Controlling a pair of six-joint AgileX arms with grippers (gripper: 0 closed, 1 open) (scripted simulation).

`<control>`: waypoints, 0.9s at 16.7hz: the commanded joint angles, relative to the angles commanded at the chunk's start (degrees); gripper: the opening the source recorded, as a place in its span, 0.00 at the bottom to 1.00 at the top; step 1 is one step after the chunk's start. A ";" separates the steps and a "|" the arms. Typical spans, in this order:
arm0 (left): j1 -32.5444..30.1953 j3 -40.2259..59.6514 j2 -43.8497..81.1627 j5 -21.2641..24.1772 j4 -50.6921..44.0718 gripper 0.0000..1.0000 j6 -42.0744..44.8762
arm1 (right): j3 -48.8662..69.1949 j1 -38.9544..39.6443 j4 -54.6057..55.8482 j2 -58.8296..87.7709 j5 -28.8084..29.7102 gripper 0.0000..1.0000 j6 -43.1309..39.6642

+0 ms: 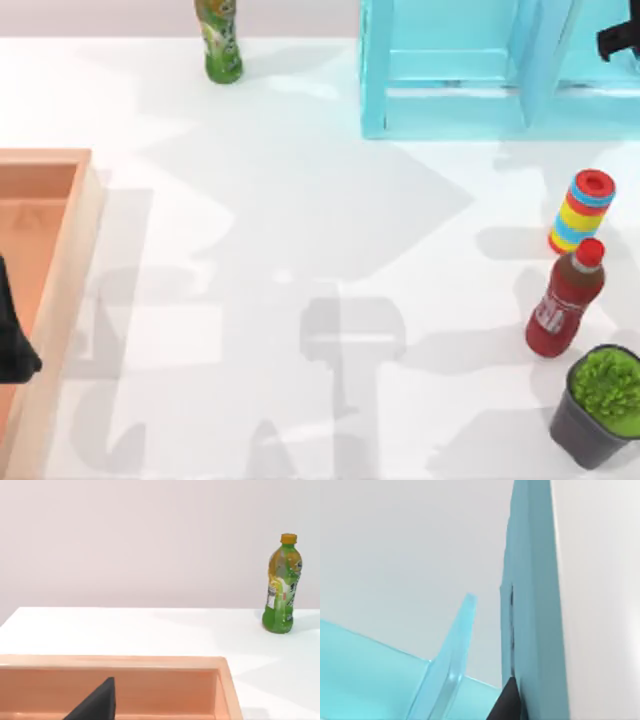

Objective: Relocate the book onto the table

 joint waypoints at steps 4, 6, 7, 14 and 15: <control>0.00 0.00 0.00 0.00 0.00 1.00 0.00 | 0.25 22.34 -0.78 6.36 18.19 0.00 -13.85; 0.00 0.00 0.00 0.00 0.00 1.00 0.00 | -0.10 33.02 -0.80 10.15 26.60 0.00 -20.83; 0.00 0.00 0.00 0.00 0.00 1.00 0.00 | -0.34 37.90 -0.72 12.02 30.46 0.00 -24.18; 0.00 0.00 0.00 0.00 0.00 1.00 0.00 | -2.25 58.86 0.00 22.62 46.22 0.00 -40.78; 0.00 0.00 0.00 0.00 0.00 1.00 0.00 | -2.37 59.70 0.01 23.25 46.88 0.00 -41.60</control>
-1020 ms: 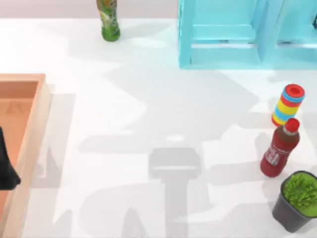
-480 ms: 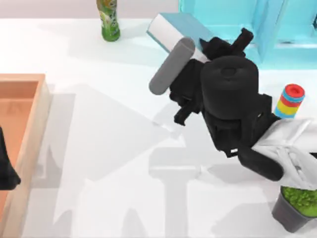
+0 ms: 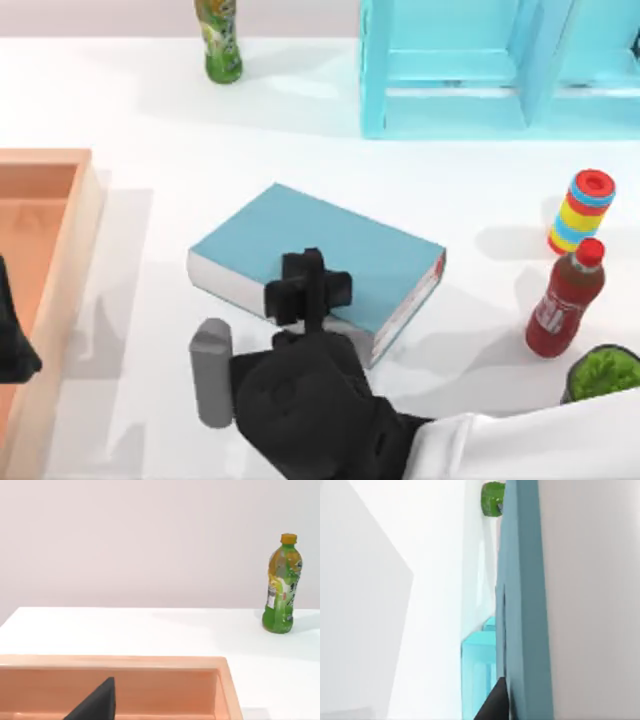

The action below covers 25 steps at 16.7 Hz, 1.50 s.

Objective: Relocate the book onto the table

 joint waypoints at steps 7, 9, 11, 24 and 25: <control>0.00 0.00 0.00 0.00 0.00 1.00 0.00 | -0.25 0.56 -0.30 0.03 0.44 0.00 0.19; 0.00 0.00 0.00 0.00 0.00 1.00 0.00 | -0.38 1.07 -0.66 -0.27 0.93 0.00 0.28; 0.00 0.00 0.00 0.00 0.00 1.00 0.00 | -0.38 1.08 -0.66 -0.28 0.93 0.00 0.28; 0.00 0.00 0.00 0.00 0.00 1.00 0.00 | -2.05 0.86 6.63 5.68 0.89 0.08 0.54; 0.00 0.00 0.00 0.00 0.00 1.00 0.00 | -2.05 0.86 6.63 5.68 0.89 0.15 0.54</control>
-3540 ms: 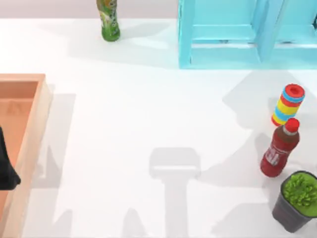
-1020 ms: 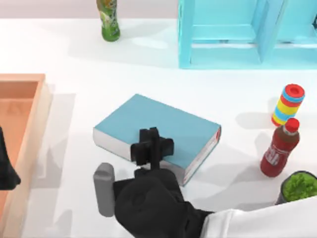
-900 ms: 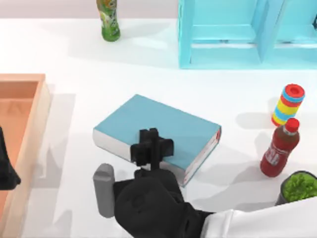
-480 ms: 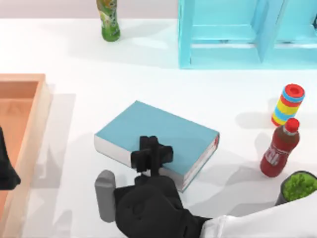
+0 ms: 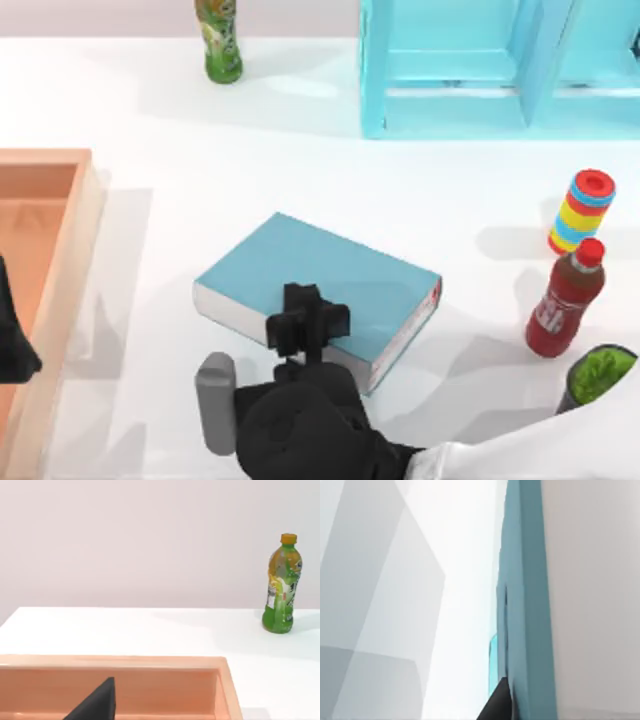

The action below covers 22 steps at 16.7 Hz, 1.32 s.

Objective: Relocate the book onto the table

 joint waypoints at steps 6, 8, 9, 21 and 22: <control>0.00 0.00 0.00 0.00 0.00 1.00 0.00 | 0.00 0.00 0.00 0.00 0.00 0.60 0.00; 0.00 0.00 0.00 0.00 0.00 1.00 0.00 | 0.00 0.00 0.00 0.00 0.00 0.75 0.00; 0.00 0.00 0.00 0.00 0.00 1.00 0.00 | 0.00 0.00 0.00 0.00 0.00 0.83 0.00; 0.00 0.00 0.00 0.00 0.00 1.00 0.00 | -0.03 0.12 -0.12 0.05 0.01 1.00 0.16; 0.00 0.00 0.00 0.00 0.00 1.00 0.00 | 0.10 0.60 -0.78 -0.09 0.20 1.00 0.82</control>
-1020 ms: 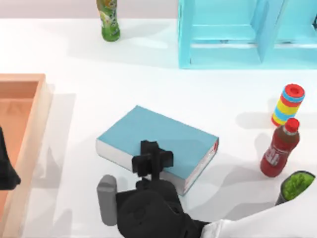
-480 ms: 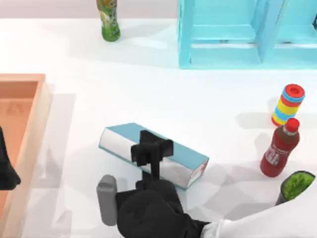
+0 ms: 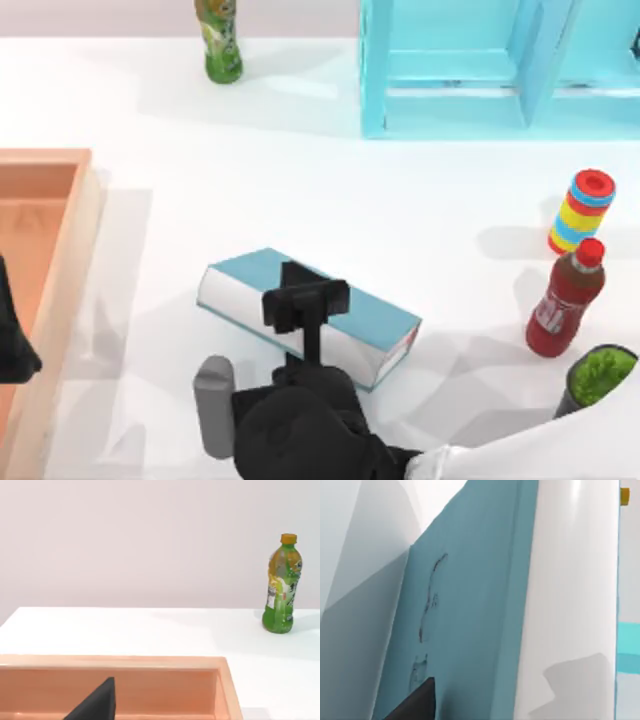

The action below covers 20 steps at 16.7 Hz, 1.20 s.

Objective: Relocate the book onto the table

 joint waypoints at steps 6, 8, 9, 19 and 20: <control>0.00 0.00 0.00 0.00 0.00 1.00 0.00 | 1.74 8.32 -14.53 -2.11 4.37 1.00 12.92; 0.00 0.00 0.00 0.00 0.00 1.00 0.00 | 2.45 11.93 -21.71 -2.63 6.95 1.00 19.04; 0.00 0.00 0.00 0.00 0.00 1.00 0.00 | 2.86 13.78 -25.43 -2.88 8.35 1.00 22.17; 0.00 0.00 0.00 0.00 0.00 1.00 0.00 | 6.91 25.42 -51.10 -4.19 18.38 1.00 43.02; 0.00 0.00 0.00 0.00 0.00 1.00 0.00 | 6.92 25.46 -51.18 -4.19 18.42 1.00 43.09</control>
